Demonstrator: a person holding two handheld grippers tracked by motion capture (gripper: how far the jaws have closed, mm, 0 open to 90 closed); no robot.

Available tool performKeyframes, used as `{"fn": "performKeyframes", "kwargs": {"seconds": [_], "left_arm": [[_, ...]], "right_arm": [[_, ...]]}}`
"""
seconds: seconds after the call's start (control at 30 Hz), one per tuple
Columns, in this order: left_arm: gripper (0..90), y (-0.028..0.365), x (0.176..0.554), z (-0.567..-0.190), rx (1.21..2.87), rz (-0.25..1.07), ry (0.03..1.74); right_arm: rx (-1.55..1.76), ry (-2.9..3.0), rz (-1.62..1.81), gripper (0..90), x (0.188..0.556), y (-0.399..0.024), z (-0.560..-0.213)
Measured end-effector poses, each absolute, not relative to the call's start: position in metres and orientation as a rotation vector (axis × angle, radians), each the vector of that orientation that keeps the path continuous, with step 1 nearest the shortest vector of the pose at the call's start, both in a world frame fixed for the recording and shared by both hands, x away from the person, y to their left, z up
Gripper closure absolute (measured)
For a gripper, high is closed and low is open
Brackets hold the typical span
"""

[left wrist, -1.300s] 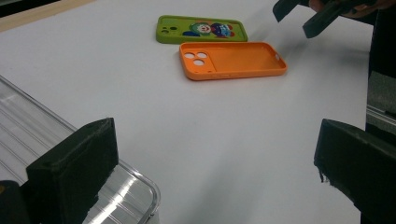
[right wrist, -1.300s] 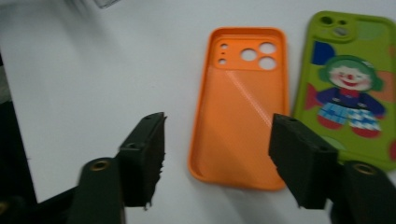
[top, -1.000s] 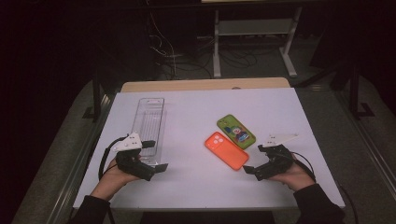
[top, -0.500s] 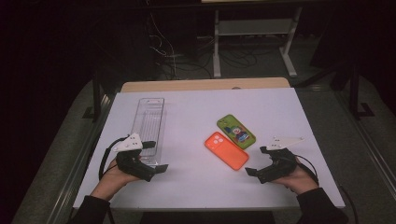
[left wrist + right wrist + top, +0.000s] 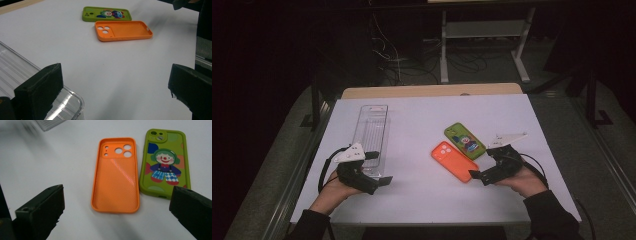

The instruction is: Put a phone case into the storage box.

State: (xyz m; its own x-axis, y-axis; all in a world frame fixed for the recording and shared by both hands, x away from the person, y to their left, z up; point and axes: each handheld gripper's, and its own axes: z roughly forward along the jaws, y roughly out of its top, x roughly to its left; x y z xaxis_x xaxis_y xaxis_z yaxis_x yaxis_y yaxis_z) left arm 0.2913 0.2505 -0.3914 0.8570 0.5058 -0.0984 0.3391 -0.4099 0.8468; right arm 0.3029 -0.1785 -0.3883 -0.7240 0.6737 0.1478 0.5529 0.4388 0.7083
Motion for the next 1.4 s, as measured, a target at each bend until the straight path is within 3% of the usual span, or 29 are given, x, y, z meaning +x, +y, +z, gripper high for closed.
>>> {"fn": "performKeyframes", "kwargs": {"seconds": [0.8, 1.4], "left_arm": [[0.0, 0.252, 0.291, -0.391, 2.029, 0.2, 0.627], [0.0, 0.252, 0.29, -0.391, 2.013, 0.193, 0.628]], "right_arm": [[1.118, 2.544, 1.064, 0.0, 0.356, -0.121, -0.383], [1.051, 2.664, 0.842, 0.0, 0.369, -0.097, -0.412]]}}
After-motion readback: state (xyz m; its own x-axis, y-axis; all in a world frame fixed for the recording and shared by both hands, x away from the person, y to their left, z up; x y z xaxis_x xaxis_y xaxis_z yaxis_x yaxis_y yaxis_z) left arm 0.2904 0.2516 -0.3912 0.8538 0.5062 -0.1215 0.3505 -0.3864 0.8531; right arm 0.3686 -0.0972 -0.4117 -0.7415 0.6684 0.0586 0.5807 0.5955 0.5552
